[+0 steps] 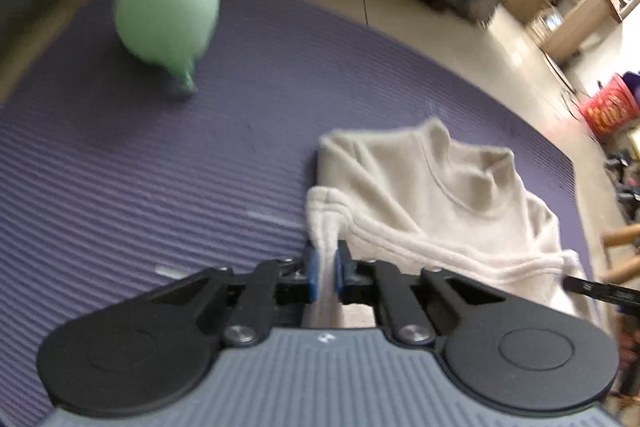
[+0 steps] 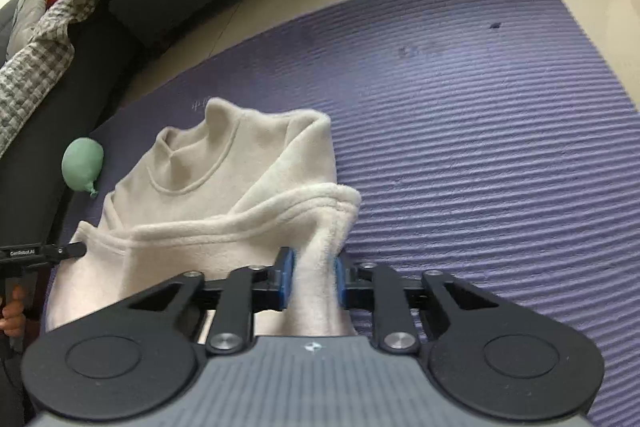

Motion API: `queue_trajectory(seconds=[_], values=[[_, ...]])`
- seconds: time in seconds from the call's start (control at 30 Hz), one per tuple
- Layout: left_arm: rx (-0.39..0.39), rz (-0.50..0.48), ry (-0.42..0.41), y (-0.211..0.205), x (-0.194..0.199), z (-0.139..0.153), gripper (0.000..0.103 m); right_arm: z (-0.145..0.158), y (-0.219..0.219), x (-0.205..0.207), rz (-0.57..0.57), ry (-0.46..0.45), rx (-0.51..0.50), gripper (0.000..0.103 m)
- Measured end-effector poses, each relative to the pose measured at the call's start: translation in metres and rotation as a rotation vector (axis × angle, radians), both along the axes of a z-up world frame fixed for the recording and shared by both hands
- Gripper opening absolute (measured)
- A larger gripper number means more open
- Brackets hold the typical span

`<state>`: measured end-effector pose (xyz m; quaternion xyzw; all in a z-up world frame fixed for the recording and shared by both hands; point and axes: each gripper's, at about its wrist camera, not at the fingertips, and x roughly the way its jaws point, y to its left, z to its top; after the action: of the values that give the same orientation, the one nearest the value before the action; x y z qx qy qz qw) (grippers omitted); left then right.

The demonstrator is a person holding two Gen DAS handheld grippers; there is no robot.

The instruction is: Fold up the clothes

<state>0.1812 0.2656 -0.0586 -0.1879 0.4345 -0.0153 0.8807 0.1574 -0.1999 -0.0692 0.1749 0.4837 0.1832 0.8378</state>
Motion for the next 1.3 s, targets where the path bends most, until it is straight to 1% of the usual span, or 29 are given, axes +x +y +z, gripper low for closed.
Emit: queue_trajectory(seconds=[0.07,0.13,0.17,0.23,0.27,0.3,0.33,0.37,0.4,0.47,0.5,0.53,0.57,0.6,0.63,0.7,0.77,0.87,0.97,1.1,1.17,1.3], values=[[0.026,0.039,-0.012,0.000,-0.006,0.000,0.008,0.002,-0.007,-0.002,-0.054,-0.008,0.005,0.011],[0.044,0.059,-0.005,-0.001,-0.007,-0.003,0.009,-0.002,-0.015,-0.001,-0.102,0.011,0.035,0.011],[0.044,0.060,0.008,-0.002,-0.005,-0.006,0.009,-0.005,-0.017,-0.001,-0.113,0.021,0.046,0.011],[0.015,0.056,0.025,-0.001,-0.002,-0.009,0.011,-0.009,-0.015,0.001,-0.117,0.038,0.059,0.013],[0.011,0.049,0.030,-0.001,0.000,-0.009,0.015,-0.009,-0.015,0.002,-0.118,0.040,0.063,0.017],[0.018,0.038,0.029,-0.002,0.001,-0.008,0.020,-0.008,-0.015,0.003,-0.117,0.044,0.070,0.026],[0.018,0.026,0.025,-0.003,0.002,-0.006,0.025,-0.007,-0.015,0.005,-0.117,0.046,0.078,0.030],[0.007,0.020,0.022,-0.002,0.003,-0.006,0.034,-0.005,-0.015,0.006,-0.118,0.040,0.083,0.035],[-0.008,0.017,0.020,-0.002,0.004,-0.007,0.038,-0.004,-0.015,0.006,-0.118,0.034,0.089,0.038],[-0.034,0.019,0.041,-0.001,0.008,-0.011,0.036,-0.006,-0.014,0.008,-0.115,0.037,0.095,0.038],[-0.053,0.024,0.053,-0.001,0.009,-0.013,0.024,-0.007,-0.013,0.009,-0.114,0.043,0.091,0.034],[-0.051,0.032,0.043,-0.002,0.008,-0.012,0.011,-0.008,-0.012,0.009,-0.113,0.042,0.083,0.026],[-0.037,0.040,0.023,-0.004,0.006,-0.010,0.009,-0.007,-0.011,0.007,-0.113,0.031,0.071,0.015],[-0.022,0.049,0.003,-0.006,0.004,-0.008,0.008,-0.005,-0.010,0.005,-0.114,0.013,0.058,0.011],[-0.006,0.051,-0.019,-0.009,0.001,-0.004,0.008,-0.002,-0.007,0.002,-0.112,-0.016,0.036,0.011],[0.053,0.047,-0.098,-0.018,-0.008,0.007,0.008,0.007,-0.002,-0.004,-0.099,-0.083,-0.010,0.010],[0.073,0.048,-0.145,-0.021,-0.009,0.014,0.008,0.017,0.003,-0.009,-0.089,-0.155,-0.045,0.009],[0.069,0.064,-0.180,-0.017,0.002,0.021,0.008,0.025,0.003,-0.004,-0.102,-0.210,-0.062,0.009],[0.091,0.068,-0.214,-0.016,0.022,0.028,0.008,0.027,0.002,0.011,-0.121,-0.228,-0.060,0.009],[0.124,0.079,-0.227,-0.019,0.051,0.026,0.009,0.026,0.011,0.040,-0.142,-0.263,-0.084,0.009],[0.138,0.088,-0.224,-0.021,0.064,0.022,0.009,0.022,0.017,0.055,-0.153,-0.281,-0.103,0.009],[0.173,0.099,-0.215,-0.024,0.085,0.010,0.009,0.014,0.023,0.071,-0.161,-0.294,-0.137,0.009]])
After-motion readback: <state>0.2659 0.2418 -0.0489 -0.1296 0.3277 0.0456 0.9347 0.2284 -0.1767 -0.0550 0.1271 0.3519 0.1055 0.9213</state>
